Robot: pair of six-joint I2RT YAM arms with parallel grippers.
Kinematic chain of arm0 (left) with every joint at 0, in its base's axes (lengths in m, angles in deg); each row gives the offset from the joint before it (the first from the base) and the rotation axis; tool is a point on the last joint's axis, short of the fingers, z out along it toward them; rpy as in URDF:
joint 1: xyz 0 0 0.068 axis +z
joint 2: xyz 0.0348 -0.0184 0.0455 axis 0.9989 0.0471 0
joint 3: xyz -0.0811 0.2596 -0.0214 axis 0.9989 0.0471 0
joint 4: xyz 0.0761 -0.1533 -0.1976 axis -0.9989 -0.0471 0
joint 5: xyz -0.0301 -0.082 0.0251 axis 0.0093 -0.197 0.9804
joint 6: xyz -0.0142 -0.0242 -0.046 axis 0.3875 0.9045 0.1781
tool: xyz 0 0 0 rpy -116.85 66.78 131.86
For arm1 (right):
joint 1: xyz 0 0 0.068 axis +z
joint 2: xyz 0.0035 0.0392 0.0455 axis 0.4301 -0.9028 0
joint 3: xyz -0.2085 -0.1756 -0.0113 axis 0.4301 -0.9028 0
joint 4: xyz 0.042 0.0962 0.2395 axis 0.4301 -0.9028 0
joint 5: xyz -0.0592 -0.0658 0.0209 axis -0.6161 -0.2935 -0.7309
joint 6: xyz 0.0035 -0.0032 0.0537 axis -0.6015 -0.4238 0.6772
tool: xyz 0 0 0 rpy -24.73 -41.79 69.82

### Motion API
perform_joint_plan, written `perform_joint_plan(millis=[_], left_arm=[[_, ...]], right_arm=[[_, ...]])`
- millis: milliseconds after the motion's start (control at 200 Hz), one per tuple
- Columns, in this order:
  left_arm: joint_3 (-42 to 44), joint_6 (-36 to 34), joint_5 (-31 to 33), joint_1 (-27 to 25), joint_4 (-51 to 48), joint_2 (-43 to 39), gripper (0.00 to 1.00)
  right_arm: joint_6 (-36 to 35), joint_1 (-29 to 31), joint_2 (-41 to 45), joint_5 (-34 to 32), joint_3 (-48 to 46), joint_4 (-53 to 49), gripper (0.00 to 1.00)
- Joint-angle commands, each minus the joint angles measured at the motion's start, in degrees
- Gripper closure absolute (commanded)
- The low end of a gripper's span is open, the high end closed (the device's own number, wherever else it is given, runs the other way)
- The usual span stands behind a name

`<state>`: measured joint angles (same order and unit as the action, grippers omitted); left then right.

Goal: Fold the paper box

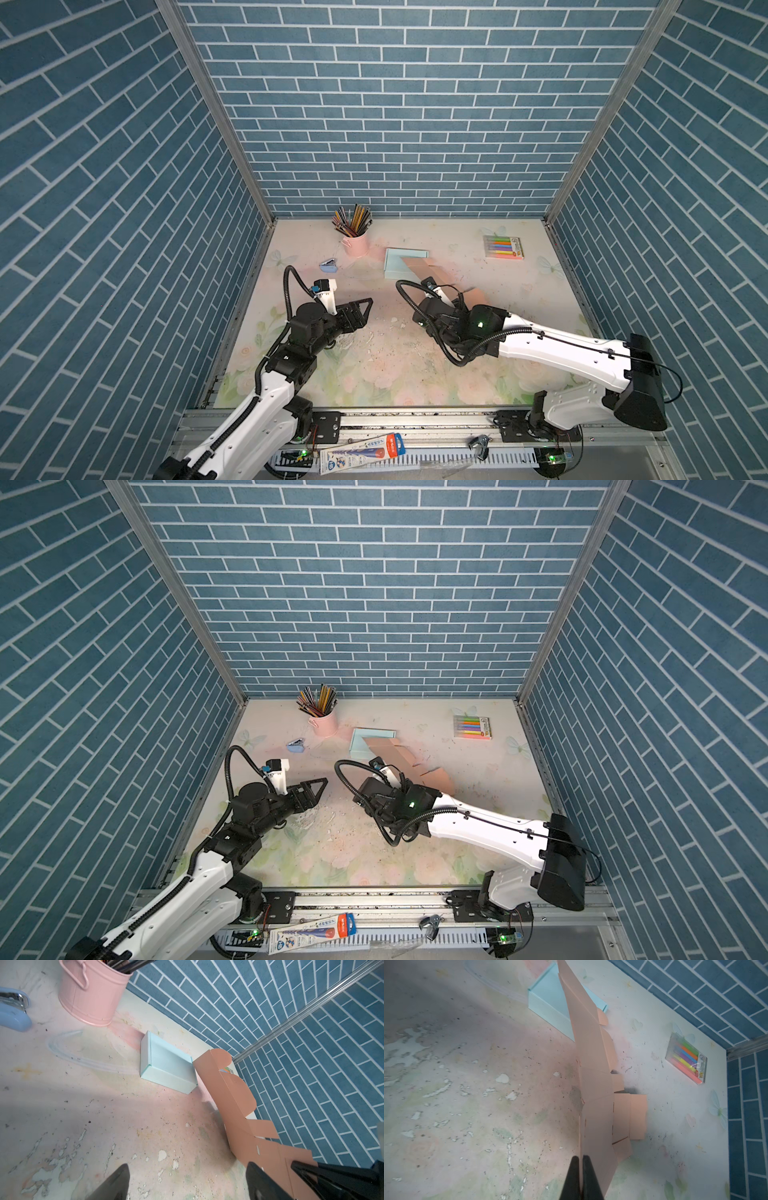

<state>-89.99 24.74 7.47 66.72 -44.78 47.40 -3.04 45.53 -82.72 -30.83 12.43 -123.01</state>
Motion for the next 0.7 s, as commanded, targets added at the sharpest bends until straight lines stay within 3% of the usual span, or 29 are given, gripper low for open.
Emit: perform_joint_plan(millis=[0, 325, 515, 695], left_arm=[[-3.22, -1.94, -1.71, 2.32, -2.68, -0.38, 0.12], [-8.09, -2.96, -2.48, 5.85, -4.51, 0.65, 0.12], [-7.29, -1.64, 0.09, 6.24, -4.15, -3.43, 0.12], [-6.92, -1.90, -1.16, 6.25, -4.39, -2.38, 0.12]], right_arm=[[1.78, 3.01, -0.69, -4.54, 1.86, 0.87, 1.00], [1.50, 11.01, -5.33, -5.67, 2.97, 3.54, 1.00], [-2.56, 13.26, -8.37, -0.98, 0.33, 7.29, 1.00], [-7.55, 14.88, -9.87, 3.67, -3.48, 11.92, 1.00]])
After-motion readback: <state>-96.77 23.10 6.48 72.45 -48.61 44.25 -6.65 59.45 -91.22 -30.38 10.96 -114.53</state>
